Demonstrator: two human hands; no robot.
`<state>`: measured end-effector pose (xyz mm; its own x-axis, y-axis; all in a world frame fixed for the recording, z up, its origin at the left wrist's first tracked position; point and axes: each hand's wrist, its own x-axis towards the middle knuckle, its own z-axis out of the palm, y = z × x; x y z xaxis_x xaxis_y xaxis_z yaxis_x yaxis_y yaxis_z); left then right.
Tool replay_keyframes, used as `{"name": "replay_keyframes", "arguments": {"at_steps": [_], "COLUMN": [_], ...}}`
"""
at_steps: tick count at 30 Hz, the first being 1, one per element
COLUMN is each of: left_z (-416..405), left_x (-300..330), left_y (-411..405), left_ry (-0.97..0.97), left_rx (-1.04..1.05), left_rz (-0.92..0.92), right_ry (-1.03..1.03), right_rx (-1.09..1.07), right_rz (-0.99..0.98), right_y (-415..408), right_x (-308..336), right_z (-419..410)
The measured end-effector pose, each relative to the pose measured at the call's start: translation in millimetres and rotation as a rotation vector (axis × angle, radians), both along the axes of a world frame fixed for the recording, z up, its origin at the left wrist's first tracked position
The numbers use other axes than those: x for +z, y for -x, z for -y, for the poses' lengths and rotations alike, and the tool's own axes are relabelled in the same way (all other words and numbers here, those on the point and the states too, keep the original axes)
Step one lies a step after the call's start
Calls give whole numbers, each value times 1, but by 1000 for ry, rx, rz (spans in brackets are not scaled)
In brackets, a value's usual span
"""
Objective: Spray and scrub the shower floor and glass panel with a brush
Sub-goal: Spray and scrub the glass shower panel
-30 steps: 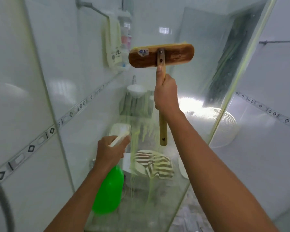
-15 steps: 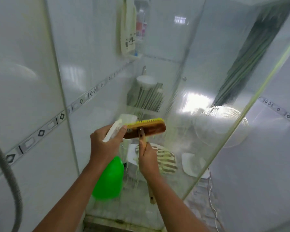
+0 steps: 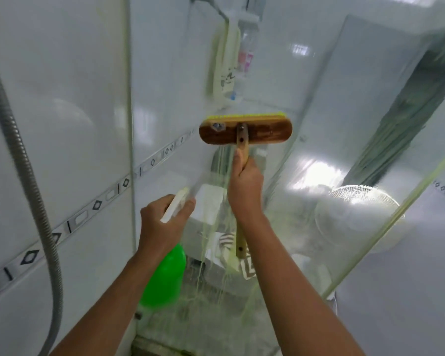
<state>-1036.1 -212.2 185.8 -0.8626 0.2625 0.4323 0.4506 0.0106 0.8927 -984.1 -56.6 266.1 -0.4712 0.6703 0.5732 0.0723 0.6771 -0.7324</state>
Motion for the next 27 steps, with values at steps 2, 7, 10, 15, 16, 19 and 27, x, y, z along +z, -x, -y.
{"name": "replay_keyframes", "arguments": {"at_steps": [2, 7, 10, 15, 16, 19, 27], "left_z": [0, 2, 7, 11, 11, 10, -3], "left_x": [2, -1, -4, -5, -4, -1, 0], "left_y": [4, 4, 5, 8, 8, 6, -5], "left_ry": [-5, 20, 30, 40, 38, 23, 43], "left_rx": [14, -2, -5, 17, 15, -12, -72], "left_rz": [3, -4, 15, 27, 27, 23, 11], "right_ry": [49, 203, 205, 109, 85, 6, 152], "right_rx": [14, -3, -17, 14, 11, -13, 6], "right_rz": [108, 419, 422, 156, 89, -16, 338], "right_y": [-3, -16, -20, 5, 10, 12, -41], "right_x": [-52, -183, -190, -95, -73, -33, -187], "right_z": [7, 24, 24, 26, 22, 0, -4]}}
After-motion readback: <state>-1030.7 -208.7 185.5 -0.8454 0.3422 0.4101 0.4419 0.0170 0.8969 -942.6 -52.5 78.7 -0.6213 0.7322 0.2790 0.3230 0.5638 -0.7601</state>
